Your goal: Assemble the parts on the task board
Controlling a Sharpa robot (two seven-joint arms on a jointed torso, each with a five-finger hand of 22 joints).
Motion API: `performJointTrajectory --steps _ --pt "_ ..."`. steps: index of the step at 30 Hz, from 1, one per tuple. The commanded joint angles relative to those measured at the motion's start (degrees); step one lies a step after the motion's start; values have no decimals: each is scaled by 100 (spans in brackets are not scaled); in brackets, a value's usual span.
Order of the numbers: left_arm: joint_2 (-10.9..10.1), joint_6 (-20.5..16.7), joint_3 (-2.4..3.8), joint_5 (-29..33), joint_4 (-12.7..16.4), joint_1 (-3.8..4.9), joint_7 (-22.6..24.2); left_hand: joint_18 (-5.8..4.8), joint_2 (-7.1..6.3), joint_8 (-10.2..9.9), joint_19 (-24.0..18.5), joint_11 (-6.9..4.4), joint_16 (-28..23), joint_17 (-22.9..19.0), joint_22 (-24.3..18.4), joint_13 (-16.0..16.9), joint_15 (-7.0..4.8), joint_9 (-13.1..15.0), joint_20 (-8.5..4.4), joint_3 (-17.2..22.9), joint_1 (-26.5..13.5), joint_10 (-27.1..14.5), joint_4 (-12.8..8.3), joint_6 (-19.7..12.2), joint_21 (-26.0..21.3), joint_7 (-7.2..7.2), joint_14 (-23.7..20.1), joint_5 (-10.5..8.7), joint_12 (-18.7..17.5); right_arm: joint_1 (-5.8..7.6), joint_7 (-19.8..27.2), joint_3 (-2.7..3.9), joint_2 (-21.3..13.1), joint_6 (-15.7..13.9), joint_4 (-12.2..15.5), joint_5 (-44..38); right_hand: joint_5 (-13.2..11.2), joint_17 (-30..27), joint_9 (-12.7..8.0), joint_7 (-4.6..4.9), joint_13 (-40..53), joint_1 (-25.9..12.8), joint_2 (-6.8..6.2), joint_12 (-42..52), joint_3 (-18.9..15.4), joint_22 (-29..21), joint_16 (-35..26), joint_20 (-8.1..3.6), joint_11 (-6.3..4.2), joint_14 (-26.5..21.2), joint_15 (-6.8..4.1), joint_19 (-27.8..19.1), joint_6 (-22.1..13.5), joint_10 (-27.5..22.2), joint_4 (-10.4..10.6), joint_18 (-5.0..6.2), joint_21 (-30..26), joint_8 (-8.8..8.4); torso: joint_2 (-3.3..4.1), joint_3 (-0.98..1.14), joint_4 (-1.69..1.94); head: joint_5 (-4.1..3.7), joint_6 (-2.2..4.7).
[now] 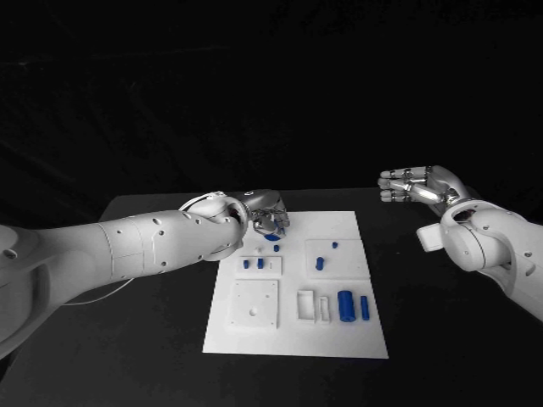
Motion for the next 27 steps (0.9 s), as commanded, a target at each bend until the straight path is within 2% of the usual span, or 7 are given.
performJointTrajectory --steps 1,7,14,19,27 --pt "54 90 -15 -660 -66 -36 184 89 -49 -26 85 -4 119 46 93 -9 7 -6 5 -56 -90 -79 -3 -18 -27 -10 91 -60 -21 -2 51 3 3 62 18 -51 33 -8 -9 -9 -7 35 14 -18 -25 -8 -18 -2 29 -41 -1 -47 -35 -3 -2 51 22 -29 -3 -7 3 -22 -5" --pt "104 391 -31 -908 -139 -101 140 106 -133 -24 216 32 435 166 98 -7 27 -3 23 -144 -110 -233 86 -62 -50 -15 76 -74 -20 -2 53 3 -3 63 30 -58 33 -8 -9 -9 -7 35 14 -18 -25 -8 -18 -2 29 -41 -1 -47 -35 -3 -2 51 22 -29 -8 -11 18 -34 -9" --pt "176 420 -35 -1166 -269 -186 162 139 -193 -27 269 74 593 163 109 -9 50 -6 43 -182 -42 -391 160 -152 -47 10 52 -48 -22 -2 57 3 2 63 42 -68 38 -8 -9 -9 -7 15 8 -19 17 -8 -18 -4 28 -38 -2 -41 -30 -1 -18 53 22 -30 -10 -16 13 -32 -5" --pt "215 466 -35 -1198 -338 -236 189 161 -197 -26 301 85 642 136 107 -10 56 -6 57 -216 -22 -452 247 -168 -42 4 72 -46 -23 -2 57 3 2 64 49 -70 35 -8 -9 -9 -7 2 6 -18 17 -8 -19 -3 27 -38 -1 -41 -30 0 -14 53 21 -30 -2 -13 9 -33 -11" --pt "286 442 -35 -1197 -508 -317 226 174 -175 -30 325 99 661 115 114 -12 54 -13 53 -204 26 -537 266 -225 -29 12 94 -13 -25 -2 58 3 -2 62 62 -70 35 -8 -9 -9 -7 2 6 -18 17 -8 -19 -3 27 -38 -1 -41 -30 0 -14 53 21 -30 -3 -10 11 -41 -17"
